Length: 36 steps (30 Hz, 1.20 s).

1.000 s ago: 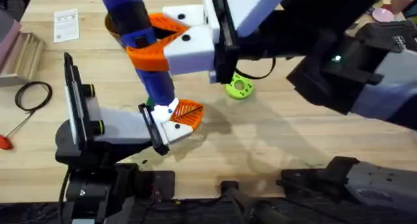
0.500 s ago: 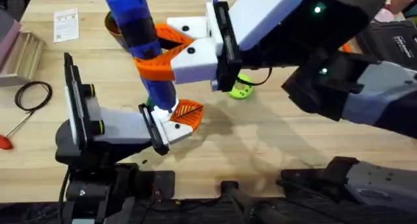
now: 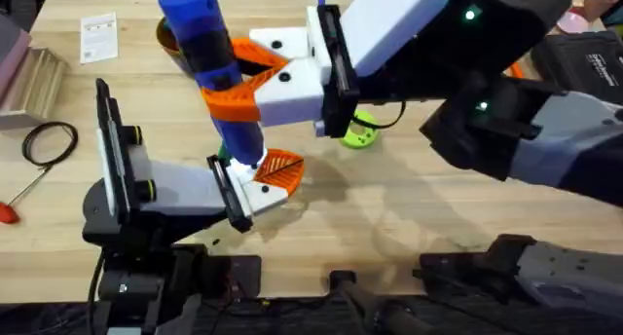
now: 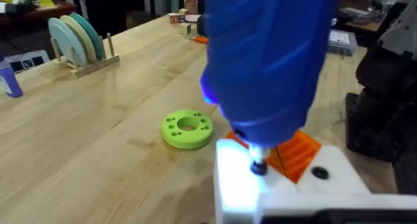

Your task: Pick up the gripper from the table and insert it into the empty holder that is missing its gripper. Then pick up a screw, insert it into the mounting hole, and use the screwdriver to tighten it. Finally, clean up the table by picking up the vegetable and placing it into the bucket.

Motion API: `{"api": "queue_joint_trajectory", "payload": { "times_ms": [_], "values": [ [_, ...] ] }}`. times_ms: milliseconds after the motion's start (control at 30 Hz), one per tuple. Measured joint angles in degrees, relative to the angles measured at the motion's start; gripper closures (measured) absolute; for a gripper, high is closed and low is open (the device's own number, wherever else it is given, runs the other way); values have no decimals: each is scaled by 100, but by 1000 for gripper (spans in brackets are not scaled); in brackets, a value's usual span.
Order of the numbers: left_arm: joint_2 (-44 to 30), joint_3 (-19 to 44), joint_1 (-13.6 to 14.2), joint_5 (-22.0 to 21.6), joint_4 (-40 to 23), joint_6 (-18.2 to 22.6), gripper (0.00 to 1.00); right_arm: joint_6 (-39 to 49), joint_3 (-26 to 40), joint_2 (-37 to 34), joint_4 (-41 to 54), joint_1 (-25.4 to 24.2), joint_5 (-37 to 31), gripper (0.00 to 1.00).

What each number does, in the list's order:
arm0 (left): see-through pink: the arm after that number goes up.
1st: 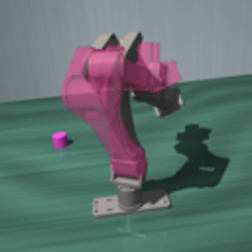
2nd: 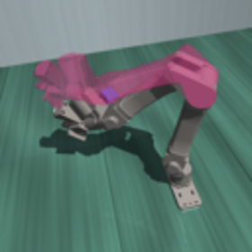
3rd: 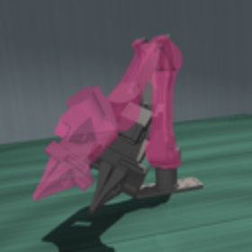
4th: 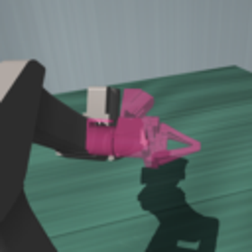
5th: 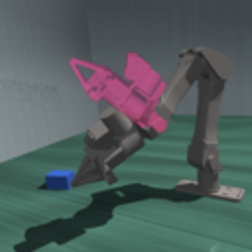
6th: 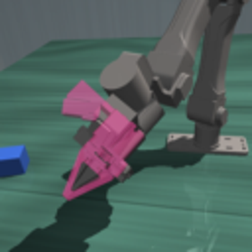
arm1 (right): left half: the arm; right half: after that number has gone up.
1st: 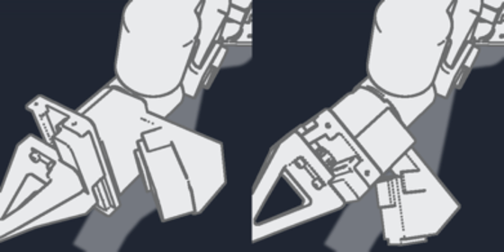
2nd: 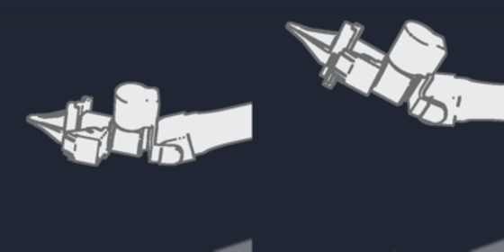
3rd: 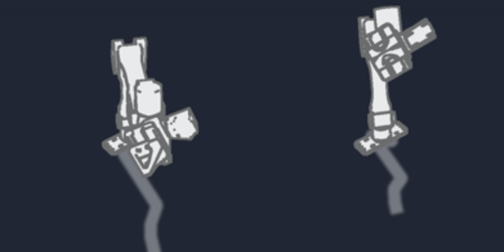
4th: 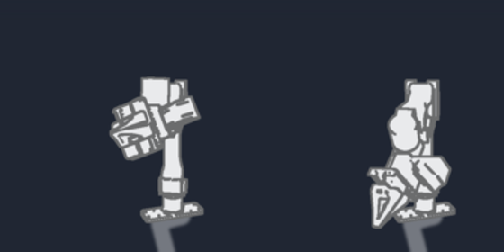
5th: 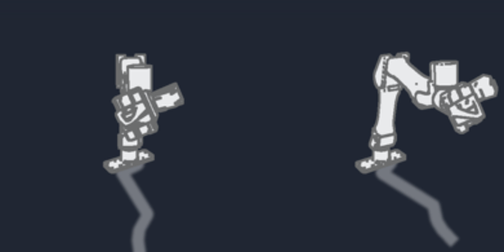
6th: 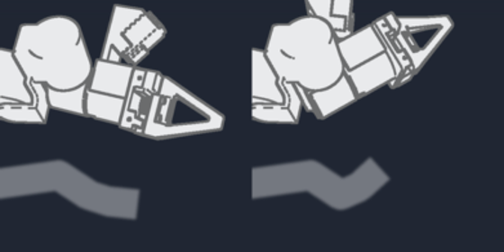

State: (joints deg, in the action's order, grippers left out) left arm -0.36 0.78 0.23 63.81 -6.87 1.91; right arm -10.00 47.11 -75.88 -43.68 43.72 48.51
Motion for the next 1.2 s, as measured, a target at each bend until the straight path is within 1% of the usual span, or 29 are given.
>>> {"api": "queue_joint_trajectory", "payload": {
  "times_ms": [367,533,1100,1200],
  "values": [
    [2,0,0,0,0,0,985,22,0,0,-33,0,2,977],
    [0,0,0,0,2,0,985,57,-4,0,-474,85,4,977],
    [0,0,0,0,0,0,985,105,-4,0,-410,101,4,977],
    [0,0,0,0,0,0,985,142,16,0,-251,95,7,977]
  ]
}}
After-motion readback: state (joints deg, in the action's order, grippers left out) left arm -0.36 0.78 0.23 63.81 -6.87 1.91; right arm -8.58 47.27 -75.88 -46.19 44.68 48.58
